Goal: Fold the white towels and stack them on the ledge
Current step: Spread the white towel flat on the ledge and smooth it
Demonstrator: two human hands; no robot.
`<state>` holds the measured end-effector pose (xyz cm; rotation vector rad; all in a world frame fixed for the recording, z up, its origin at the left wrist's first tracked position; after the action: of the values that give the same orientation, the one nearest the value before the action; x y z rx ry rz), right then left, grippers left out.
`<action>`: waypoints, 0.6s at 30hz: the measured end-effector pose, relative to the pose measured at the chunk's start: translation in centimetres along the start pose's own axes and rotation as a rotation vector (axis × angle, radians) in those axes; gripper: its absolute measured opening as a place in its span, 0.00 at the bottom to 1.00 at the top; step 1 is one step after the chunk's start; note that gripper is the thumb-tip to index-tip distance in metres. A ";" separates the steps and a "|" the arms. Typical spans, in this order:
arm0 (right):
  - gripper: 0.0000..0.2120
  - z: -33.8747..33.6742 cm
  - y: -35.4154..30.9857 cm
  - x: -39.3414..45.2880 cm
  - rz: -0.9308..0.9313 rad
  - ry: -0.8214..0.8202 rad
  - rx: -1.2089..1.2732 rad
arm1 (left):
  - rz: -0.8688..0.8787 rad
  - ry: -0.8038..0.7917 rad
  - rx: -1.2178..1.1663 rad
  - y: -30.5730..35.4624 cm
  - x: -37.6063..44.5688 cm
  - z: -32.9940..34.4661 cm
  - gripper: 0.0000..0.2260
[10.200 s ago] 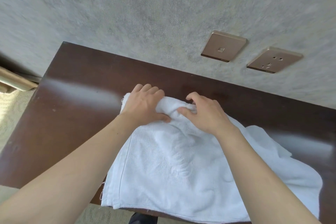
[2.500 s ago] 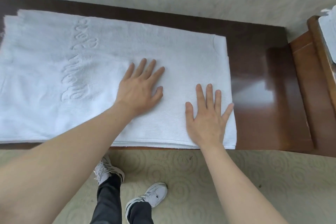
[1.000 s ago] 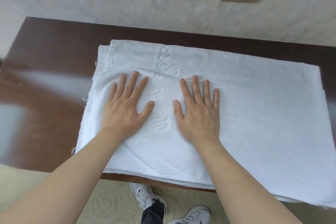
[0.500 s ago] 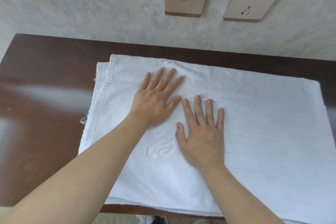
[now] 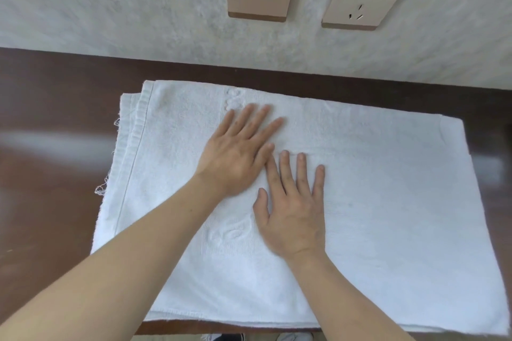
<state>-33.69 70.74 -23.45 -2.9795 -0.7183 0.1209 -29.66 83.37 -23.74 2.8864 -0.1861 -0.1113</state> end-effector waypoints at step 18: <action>0.28 -0.6 0.0 -0.4 -0.005 0.086 0.031 | -0.517 0.056 -0.057 -12.4 -13.9 -2.1 0.28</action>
<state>-33.98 70.52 -22.80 -2.9328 -0.7079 0.0034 -41.80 97.65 -23.94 2.8034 0.5657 -0.1242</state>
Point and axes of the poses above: each hand's wrist, its own x-axis towards the middle knuckle, its own z-axis out of the palm, y = z × x, the point moved 7 cm from there along x, towards the middle knuckle, and after that the axes turned 3 degrees about z, right-handed, at the moved point
